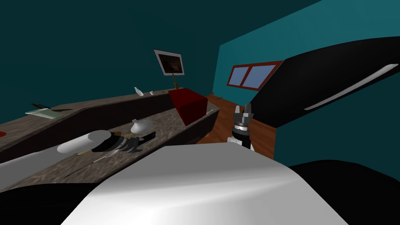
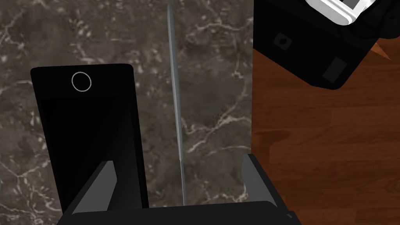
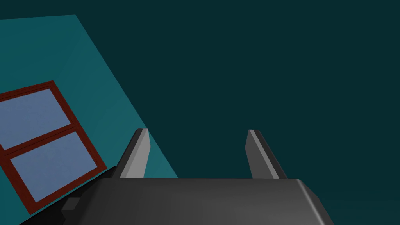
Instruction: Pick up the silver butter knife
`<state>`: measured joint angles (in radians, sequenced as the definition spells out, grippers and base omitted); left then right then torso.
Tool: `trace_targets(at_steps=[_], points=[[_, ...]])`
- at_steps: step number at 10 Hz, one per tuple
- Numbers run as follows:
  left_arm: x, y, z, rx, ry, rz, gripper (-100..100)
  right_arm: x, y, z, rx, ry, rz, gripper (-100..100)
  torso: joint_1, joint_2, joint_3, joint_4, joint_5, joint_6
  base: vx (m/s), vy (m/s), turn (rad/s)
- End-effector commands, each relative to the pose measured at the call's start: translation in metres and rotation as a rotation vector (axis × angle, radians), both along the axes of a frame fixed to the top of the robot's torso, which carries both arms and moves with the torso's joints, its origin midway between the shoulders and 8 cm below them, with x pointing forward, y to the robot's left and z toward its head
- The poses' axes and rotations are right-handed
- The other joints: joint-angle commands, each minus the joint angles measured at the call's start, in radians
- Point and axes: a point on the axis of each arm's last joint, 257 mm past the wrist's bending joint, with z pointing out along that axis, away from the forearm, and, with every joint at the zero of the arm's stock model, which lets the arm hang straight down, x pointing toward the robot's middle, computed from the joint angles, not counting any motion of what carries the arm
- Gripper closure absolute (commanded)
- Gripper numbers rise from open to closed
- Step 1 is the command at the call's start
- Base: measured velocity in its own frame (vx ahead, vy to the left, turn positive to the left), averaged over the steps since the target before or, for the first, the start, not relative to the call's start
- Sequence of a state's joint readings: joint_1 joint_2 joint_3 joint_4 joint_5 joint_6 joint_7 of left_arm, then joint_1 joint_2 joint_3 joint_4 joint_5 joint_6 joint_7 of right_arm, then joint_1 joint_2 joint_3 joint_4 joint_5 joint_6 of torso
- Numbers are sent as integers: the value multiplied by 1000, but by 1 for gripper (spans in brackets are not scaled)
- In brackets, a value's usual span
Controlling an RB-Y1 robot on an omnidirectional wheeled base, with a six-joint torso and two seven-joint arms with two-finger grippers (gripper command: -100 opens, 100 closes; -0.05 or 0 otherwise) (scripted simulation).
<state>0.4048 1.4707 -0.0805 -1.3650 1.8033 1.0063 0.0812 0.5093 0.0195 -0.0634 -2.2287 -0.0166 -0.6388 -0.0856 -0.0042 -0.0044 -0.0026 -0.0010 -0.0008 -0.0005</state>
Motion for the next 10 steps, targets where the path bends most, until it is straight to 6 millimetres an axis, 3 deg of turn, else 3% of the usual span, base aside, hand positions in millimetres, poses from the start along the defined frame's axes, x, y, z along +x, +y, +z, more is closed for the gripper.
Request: trace_targets(at_steps=[1, 2, 3, 4, 6, 7, 8, 10], points=[[-21, 9, 0, 0, 62, 31, -100, 0, 0, 0, 0, 0, 0, 0, 0, 0, 0, 0, 0, 0, 54, -83, 8], [-11, 5, 1, 1, 36, 18, -100, 0, 0, 0, 0, 0, 0, 0, -1, 0, 0, 0, 0, 0, 27, -41, 10], [-12, 6, 1, 0, 43, 21, 0, 0, 0, 0, 0, 0, 0, 0, 1, 2, 1, 0, 0, 0, 5, -7, 0], [-17, 6, -12, -1, 41, 27, -100, 0, 0, 0, 0, 0, 0, 0, 3, 3, 2, 1, 1, 0, -1, 1, -27], [-23, 5, -24, -2, 40, 33, -100, 0, 0, 0, 0, 0, 0, 0, 5, 5, 3, 1, 1, 0, -6, 7, -23], [-21, 4, -19, -3, 43, 31, -100, 0, 0, 0, 0, 0, 0, 0, 5, 5, 3, 1, 1, 0, 0, 0, 0], [-21, 5, -19, -2, 41, 32, 100, 0, 0, 0, 0, 0, 0, 0, 5, 5, 3, 1, 1, 0, 0, 0, 0], [-20, 5, -19, -1, 40, 32, 100, 0, 0, 0, 0, 0, 0, 0, 4, 5, 3, 1, 2, 0, 0, 0, 0]])
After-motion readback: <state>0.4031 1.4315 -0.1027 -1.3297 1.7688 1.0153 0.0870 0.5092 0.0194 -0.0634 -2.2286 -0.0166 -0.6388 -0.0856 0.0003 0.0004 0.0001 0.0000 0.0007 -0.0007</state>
